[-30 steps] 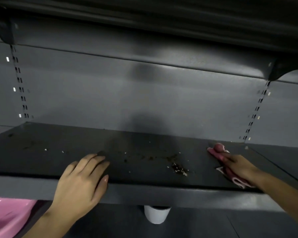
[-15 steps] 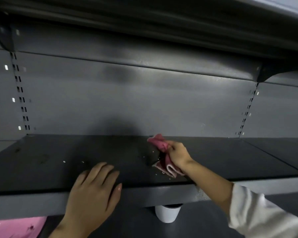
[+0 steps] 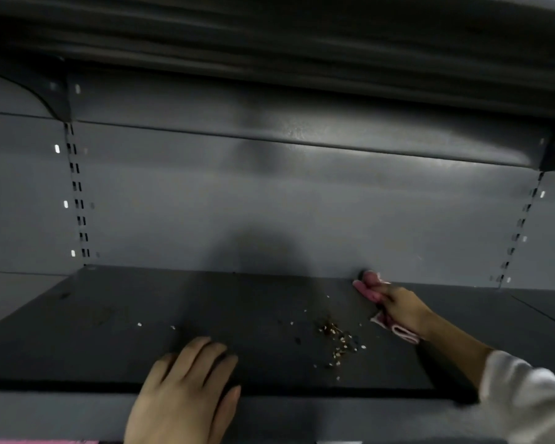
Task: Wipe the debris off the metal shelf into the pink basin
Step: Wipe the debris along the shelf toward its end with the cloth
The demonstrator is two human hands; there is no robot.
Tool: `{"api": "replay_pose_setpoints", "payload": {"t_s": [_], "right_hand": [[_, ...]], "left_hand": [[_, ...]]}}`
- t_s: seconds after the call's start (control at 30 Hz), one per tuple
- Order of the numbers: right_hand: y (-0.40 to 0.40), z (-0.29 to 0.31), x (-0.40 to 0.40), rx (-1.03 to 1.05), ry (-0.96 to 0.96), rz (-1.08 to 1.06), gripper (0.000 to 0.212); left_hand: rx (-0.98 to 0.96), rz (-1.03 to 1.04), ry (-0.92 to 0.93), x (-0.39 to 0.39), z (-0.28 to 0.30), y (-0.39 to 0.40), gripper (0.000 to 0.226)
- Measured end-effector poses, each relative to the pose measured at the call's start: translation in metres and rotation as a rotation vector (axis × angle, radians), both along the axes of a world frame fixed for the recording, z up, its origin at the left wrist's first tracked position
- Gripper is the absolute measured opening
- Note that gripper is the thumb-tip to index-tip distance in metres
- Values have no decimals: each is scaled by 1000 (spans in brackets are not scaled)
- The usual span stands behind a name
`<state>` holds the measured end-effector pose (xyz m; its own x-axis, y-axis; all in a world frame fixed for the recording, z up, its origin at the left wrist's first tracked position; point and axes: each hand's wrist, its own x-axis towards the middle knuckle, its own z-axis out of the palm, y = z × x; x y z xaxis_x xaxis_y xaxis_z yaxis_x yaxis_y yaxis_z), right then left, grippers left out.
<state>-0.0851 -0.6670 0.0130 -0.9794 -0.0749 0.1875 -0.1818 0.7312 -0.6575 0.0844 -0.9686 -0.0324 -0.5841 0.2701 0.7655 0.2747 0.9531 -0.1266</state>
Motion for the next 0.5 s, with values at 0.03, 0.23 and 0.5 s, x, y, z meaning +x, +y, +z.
{"api": "replay_pose_setpoints", "payload": {"t_s": [0.03, 0.23, 0.5], "right_hand": [[-12, -2, -6, -18, -13, 74, 34], [-75, -8, 0, 81, 115, 404, 35], [-60, 16, 3, -36, 159, 421, 30]], "left_hand": [[-2, 2, 3, 0, 0, 0, 74], [18, -3, -32, 5, 2, 1, 72], [1, 3, -32, 10, 7, -3, 73]]}}
